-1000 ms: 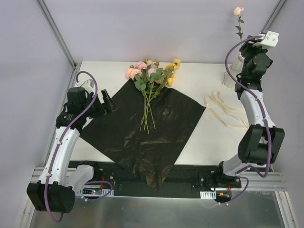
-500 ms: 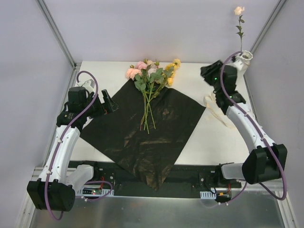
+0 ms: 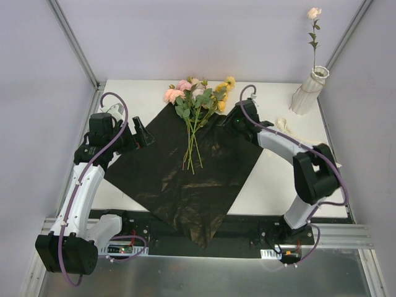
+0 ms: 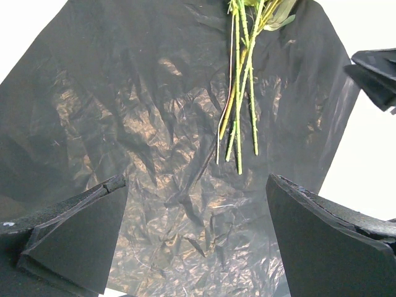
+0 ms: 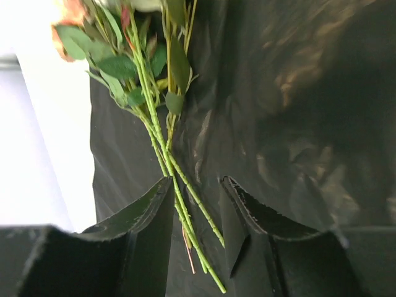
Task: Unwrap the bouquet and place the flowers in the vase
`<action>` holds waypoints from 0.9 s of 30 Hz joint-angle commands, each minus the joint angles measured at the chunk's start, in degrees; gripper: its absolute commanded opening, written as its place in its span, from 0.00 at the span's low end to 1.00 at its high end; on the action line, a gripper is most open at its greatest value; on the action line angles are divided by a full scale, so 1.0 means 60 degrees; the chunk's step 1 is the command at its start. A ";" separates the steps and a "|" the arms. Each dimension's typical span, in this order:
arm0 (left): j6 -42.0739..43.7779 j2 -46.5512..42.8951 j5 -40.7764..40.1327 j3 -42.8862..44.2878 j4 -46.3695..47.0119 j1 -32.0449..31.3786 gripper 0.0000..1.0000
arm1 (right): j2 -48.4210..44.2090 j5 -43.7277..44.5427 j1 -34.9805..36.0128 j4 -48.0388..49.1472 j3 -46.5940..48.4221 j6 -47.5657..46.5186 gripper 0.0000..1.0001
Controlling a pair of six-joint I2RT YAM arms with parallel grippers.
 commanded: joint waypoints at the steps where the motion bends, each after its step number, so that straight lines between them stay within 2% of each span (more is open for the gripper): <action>1: 0.0183 -0.0033 0.0095 0.0144 0.0274 0.0048 0.99 | 0.1331 -0.0791 0.0602 -0.0266 0.1407 -0.0151 0.41; 8: 0.0168 -0.0077 0.0125 0.0144 0.0274 0.0033 0.99 | 0.2723 0.0030 0.1453 -0.0284 0.2726 -0.0093 0.39; 16: 0.0198 -0.0106 0.0022 0.0144 0.0274 0.0048 0.99 | 0.4262 0.0689 0.1629 -0.0269 0.4103 -0.0282 0.34; 27: 0.0183 -0.0180 0.0051 0.0130 0.0274 0.0033 0.99 | 0.5625 0.0967 0.1659 -0.0986 0.5774 -0.0737 0.33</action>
